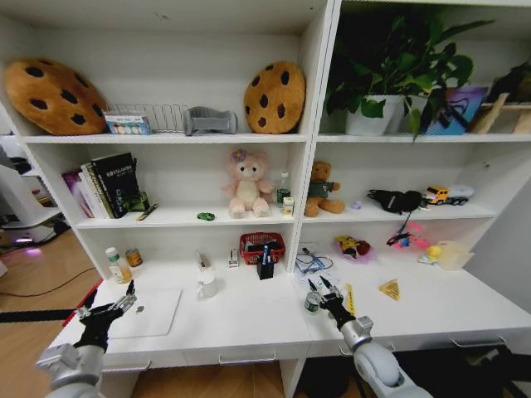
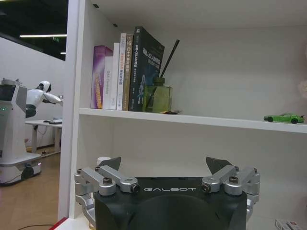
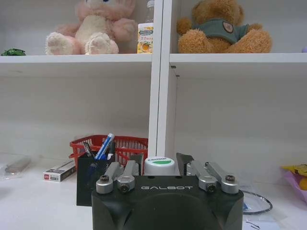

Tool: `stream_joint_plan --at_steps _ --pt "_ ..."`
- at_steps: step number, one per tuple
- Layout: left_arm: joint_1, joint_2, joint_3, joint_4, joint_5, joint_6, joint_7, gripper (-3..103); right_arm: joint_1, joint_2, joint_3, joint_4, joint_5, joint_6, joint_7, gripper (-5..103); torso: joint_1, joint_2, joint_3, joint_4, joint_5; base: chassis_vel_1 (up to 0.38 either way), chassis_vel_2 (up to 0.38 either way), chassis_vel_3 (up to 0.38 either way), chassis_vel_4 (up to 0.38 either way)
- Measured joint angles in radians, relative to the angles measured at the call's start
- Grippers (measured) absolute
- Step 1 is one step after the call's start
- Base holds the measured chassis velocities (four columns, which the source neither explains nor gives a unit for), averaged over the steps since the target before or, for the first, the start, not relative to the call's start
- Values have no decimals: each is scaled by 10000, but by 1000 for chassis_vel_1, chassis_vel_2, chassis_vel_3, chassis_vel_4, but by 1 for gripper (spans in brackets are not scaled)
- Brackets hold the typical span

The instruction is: Organize the objects on the table.

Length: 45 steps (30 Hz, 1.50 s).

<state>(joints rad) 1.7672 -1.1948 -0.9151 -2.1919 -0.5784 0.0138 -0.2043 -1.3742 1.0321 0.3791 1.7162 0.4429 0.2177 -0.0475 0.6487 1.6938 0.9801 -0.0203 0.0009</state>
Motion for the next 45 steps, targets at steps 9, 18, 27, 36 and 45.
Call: stream_joint_plan --at_steps 9,18,27,36,45 --pt "46 2 -20 -117 -22 1 -5 100 -173 9 144 170 -1 0 10 29 0 0 0 -1 1 0 0 0 0" --pt "63 -47 -5 -220 -37 5 -21 100 -485 -126 439 751 219 -10 13 29 0 0 0 0 1 0 0 0 0" --pt "43 -143 1 -225 -25 2 -24 100 -1923 -381 1039 2216 286 27 -47 29 0 0 -1 0 0 0 0 0 0" --pt "25 -184 -33 -187 -48 -40 5 100 -3399 -276 1407 2926 -174 424 -217 29 0 1 -1 0 0 0 0 0 0" --pt "-91 -214 -41 -98 -128 -91 40 100 -5226 151 1588 3229 -1295 1357 -584 29 -1 1 -1 -2 -1 0 0 0 0"
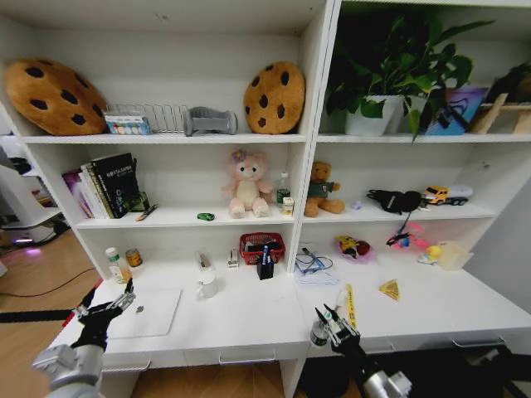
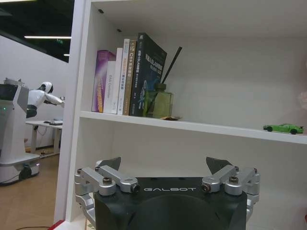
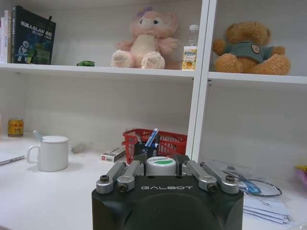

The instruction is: Organize the objects on the table.

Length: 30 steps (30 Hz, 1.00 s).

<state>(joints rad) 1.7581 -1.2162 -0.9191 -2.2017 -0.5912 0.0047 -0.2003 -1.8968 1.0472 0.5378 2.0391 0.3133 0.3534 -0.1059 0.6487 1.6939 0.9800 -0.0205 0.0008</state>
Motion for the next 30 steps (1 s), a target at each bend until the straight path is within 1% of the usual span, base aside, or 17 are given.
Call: stream_joint_plan --at_steps 2,4,8,10,11,13,14,15,17,18,22,25,29,30 --pt "-1 0 0 2 -2 -1 1 100 -17 8 2 0 -18 13 -3 29 0 0 0 0 0 0 0 0 0" --pt "-2 1 -7 28 -25 -25 19 100 -330 147 29 0 -380 249 -47 29 0 0 0 1 0 0 0 0 0" --pt "-2 7 -29 48 -62 -48 46 100 -593 278 59 -10 -570 426 -83 29 0 0 0 1 -1 0 0 0 0" --pt "-48 30 -114 128 -176 -71 65 100 -1033 577 129 -19 -747 740 -179 29 0 0 0 1 -1 0 0 0 0" --pt "-48 30 -114 128 -176 -71 65 100 -1033 577 129 -19 -747 740 -179 29 0 0 0 1 -1 0 0 0 0" --pt "-62 50 -174 196 -245 -100 90 100 -1372 756 91 -227 -1034 1100 -296 29 0 0 0 2 -1 0 0 0 0" --pt "-62 50 -174 196 -245 -100 90 100 -1372 756 91 -227 -1034 1100 -296 29 0 0 0 2 -1 0 0 0 0" --pt "-75 57 -193 236 -272 -113 108 100 -1586 878 26 -513 -1201 1337 -309 29 0 0 0 2 0 0 0 0 0" --pt "-77 59 -194 247 -279 -116 114 100 -1644 920 3 -624 -1255 1408 -309 29 0 0 0 2 -1 0 0 0 0" --pt "-86 61 -199 273 -289 -127 122 100 -1737 1058 -55 -957 -1404 1630 -309 29 -1 0 1 1 0 0 0 0 0" --pt "-114 61 -201 314 -297 -134 126 100 -1733 1256 -107 -1543 -1501 1944 -308 29 -1 0 1 1 0 0 0 0 0" --pt "-125 62 -201 325 -298 -134 128 100 -1663 1300 -119 -1748 -1500 2011 -308 29 0 0 1 0 0 0 0 0 0" --pt "-140 100 -232 336 -333 -137 128 100 -1005 1349 -128 -2920 -1520 2254 -326 29 0 0 1 3 1 0 0 0 0" --pt "-140 100 -232 336 -333 -137 128 100 -1005 1349 -128 -2920 -1520 2254 -326 29 0 0 1 3 1 0 0 0 0"
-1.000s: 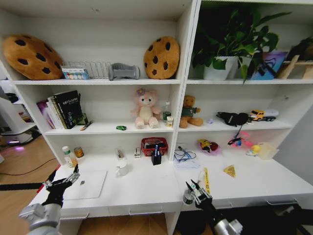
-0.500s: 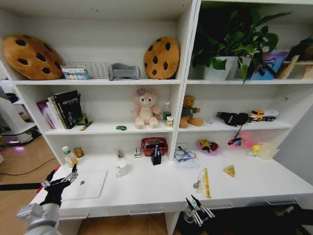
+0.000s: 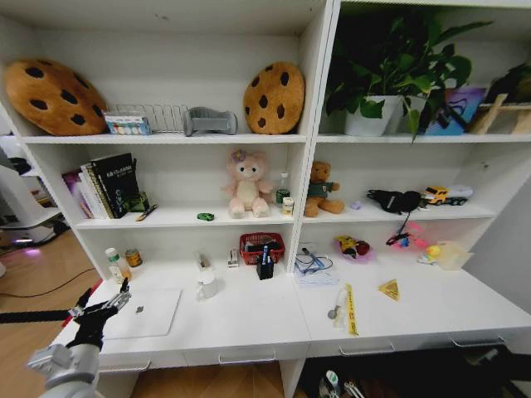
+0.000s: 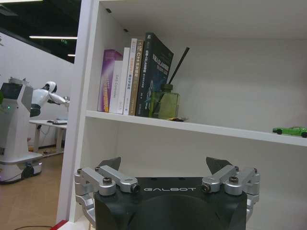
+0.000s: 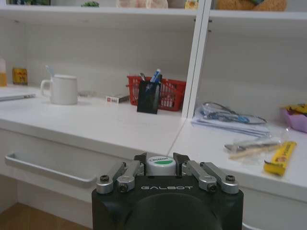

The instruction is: Organize the objects on the table.

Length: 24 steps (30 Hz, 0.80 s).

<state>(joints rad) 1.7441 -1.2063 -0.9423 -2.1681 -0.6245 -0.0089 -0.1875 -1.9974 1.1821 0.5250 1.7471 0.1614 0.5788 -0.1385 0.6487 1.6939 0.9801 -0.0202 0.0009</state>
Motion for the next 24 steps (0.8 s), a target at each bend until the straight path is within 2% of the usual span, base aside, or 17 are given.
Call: stream_joint_plan --at_steps 12,20,24 --pt "50 84 -121 16 -98 -7 -2 100 1358 -27 -186 -2560 317 148 -17 29 0 0 0 -1 1 0 0 0 0" --pt "58 100 -153 -57 -117 31 -25 100 2004 128 -261 -3538 404 227 -74 29 1 -1 1 -1 0 0 0 0 0" --pt "31 141 -134 -75 -129 64 -51 100 2606 195 -386 -4250 921 146 -171 29 0 0 0 -1 0 0 0 0 0"
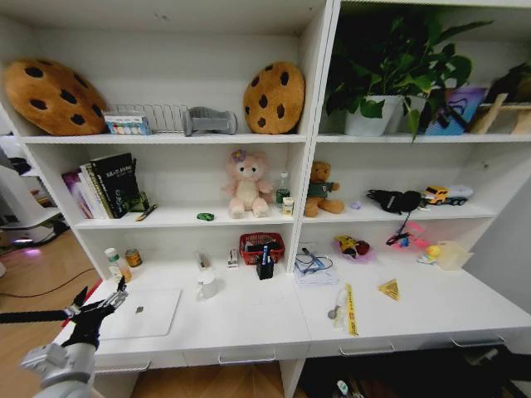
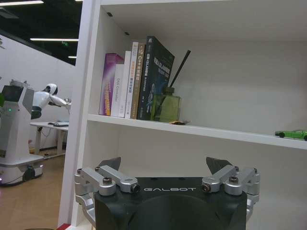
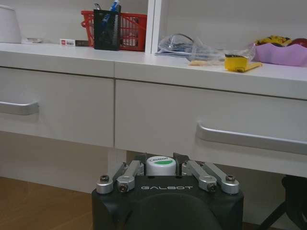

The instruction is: Organize the objects on the table.

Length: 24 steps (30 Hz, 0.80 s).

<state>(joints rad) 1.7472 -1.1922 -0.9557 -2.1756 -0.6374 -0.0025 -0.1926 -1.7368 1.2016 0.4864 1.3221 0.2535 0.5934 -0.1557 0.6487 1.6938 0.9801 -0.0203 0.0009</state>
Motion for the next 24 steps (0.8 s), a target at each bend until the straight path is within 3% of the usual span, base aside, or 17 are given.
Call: stream_joint_plan --at_steps 7,24 --pt "-121 -26 188 80 57 24 -28 100 812 -50 -137 -1037 761 -337 -72 29 1 -2 0 0 0 0 0 0 0" --pt "-195 184 258 357 30 55 -56 100 2933 107 -399 -3824 712 -311 -288 29 1 -2 1 0 0 0 0 0 0"
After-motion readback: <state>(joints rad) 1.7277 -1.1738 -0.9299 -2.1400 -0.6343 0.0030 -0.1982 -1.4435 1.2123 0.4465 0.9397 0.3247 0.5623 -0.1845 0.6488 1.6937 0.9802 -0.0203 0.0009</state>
